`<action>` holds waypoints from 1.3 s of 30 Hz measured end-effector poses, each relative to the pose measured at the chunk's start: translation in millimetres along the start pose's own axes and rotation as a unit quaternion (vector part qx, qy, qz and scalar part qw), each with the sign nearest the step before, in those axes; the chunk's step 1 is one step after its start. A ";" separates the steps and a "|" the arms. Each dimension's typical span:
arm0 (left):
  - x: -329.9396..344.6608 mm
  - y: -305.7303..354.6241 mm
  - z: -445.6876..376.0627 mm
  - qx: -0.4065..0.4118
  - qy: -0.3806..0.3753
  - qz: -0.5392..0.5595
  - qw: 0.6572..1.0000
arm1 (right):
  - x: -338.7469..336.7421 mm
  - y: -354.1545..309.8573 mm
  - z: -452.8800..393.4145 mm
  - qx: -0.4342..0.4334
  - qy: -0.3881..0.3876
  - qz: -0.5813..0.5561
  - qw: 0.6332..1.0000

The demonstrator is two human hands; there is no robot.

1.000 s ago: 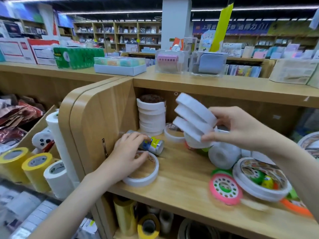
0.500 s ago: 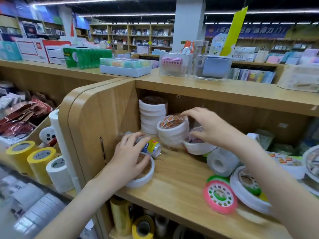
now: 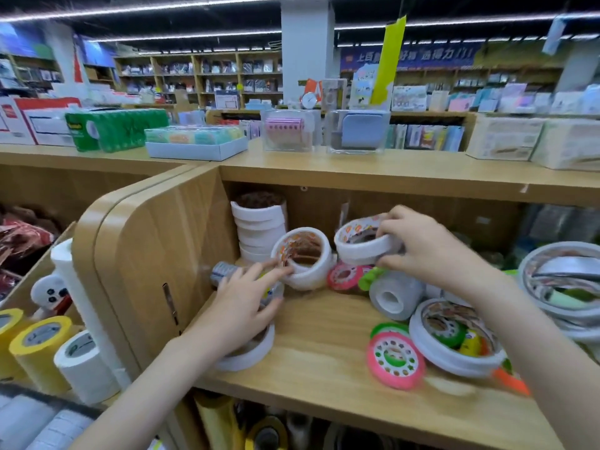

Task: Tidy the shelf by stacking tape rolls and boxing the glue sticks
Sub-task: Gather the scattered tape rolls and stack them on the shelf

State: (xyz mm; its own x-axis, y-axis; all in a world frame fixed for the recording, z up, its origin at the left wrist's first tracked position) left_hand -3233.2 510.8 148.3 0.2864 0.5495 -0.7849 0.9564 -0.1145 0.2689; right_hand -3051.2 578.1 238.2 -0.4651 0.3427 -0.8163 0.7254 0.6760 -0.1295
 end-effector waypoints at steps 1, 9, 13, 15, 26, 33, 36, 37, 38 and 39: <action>2.0 3.1 0.7 0.003 -0.013 -0.009 1.000 | -14.2 0.4 -0.2 0.007 0.030 -0.026 0.999; -9.7 0.2 -2.5 -0.009 0.023 -0.021 0.999 | 8.5 -42.2 -8.7 -0.012 0.117 -0.139 0.983; -23.0 -18.6 9.3 -0.011 0.075 -0.007 0.997 | 69.1 -63.8 -1.8 -0.055 0.024 -0.026 0.998; -20.8 -23.3 12.4 -0.009 0.056 -0.008 0.998 | 80.0 -67.6 1.5 -0.075 0.008 0.035 0.997; -22.6 -24.6 18.6 -0.025 0.053 0.050 0.997 | 46.1 -55.7 -19.0 -0.016 0.184 -0.001 0.983; -36.1 -18.1 44.2 -0.006 0.112 0.091 0.990 | 36.1 -45.2 0.6 -0.026 0.154 -0.064 0.986; -34.8 -15.9 55.6 0.004 0.107 0.088 0.990 | 19.2 -26.7 20.7 0.000 0.143 -0.062 0.988; -31.8 -15.6 57.0 -0.001 0.096 0.091 0.991 | 13.7 -20.4 27.1 0.009 0.142 -0.060 0.988; -28.6 -15.2 57.6 -0.008 0.086 0.096 0.992 | 8.4 -16.0 32.7 0.018 0.142 -0.066 0.987; -26.8 -14.4 57.8 -0.014 0.081 0.102 0.991 | 5.3 -15.6 37.1 0.023 0.139 -0.079 0.987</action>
State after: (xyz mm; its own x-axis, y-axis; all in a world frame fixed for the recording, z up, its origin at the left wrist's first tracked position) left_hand -3251.2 449.9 133.2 0.4587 0.6426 -0.6137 0.8768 -0.2152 0.4300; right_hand -3046.2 545.2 215.0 -0.6909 0.4050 -0.5989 0.6521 0.7067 -0.2744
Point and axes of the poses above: each hand's wrist, its own z-axis away from the middle knuckle, its own x-axis out of the palm, y = z × x, the point moved 10 cm from there along -z, towards the middle knuckle, and after that the axes turned 15 degrees about y, right-handed, at the moved point
